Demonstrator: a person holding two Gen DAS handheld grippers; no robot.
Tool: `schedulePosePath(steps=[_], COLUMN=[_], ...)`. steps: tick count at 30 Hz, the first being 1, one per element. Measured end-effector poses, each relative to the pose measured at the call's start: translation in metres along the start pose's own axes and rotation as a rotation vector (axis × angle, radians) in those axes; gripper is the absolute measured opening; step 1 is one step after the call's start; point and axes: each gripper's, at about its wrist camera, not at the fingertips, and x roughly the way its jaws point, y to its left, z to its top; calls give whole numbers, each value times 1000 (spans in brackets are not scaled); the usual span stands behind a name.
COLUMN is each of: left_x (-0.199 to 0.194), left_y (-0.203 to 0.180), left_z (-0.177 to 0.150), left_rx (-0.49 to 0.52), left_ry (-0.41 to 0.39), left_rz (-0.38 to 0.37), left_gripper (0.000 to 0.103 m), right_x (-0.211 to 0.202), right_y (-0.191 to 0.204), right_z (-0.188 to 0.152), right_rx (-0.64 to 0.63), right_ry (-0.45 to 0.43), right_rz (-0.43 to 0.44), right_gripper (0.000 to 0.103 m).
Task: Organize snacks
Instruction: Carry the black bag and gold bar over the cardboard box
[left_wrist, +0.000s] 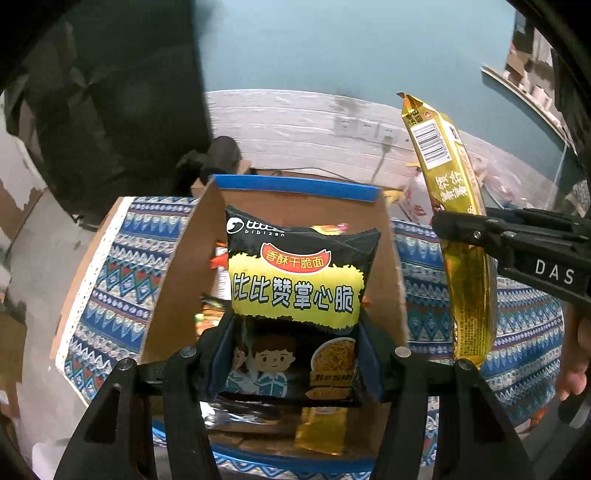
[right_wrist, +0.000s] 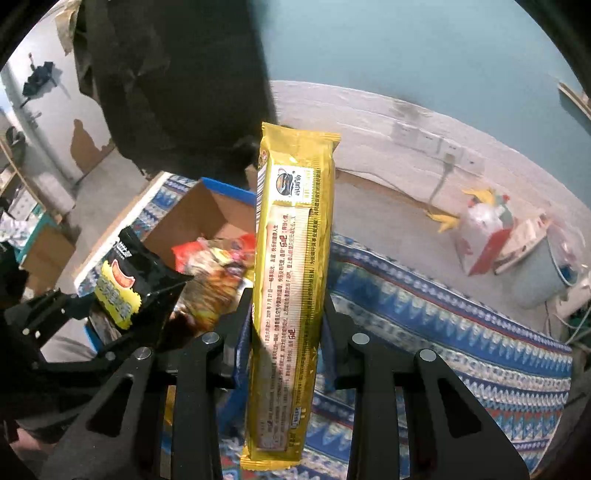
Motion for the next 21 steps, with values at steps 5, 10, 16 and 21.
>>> schedulePosePath(steps=[5, 10, 16, 21], left_x=[5, 10, 23, 26], left_y=[24, 40, 53, 56], left_z=[-1, -3, -8, -8], left_rx=[-48, -85, -118, -125], left_ry=[11, 23, 58, 78], left_rz=[31, 59, 83, 106], left_gripper=[59, 60, 60, 61], right_x=[14, 30, 49, 64], right_y=[16, 26, 29, 31], right_z=[11, 20, 22, 20], right_rx=[0, 12, 54, 68], right_ry=[15, 35, 61, 102], right_rz=[39, 78, 107, 114], right_gripper=[30, 30, 30, 34])
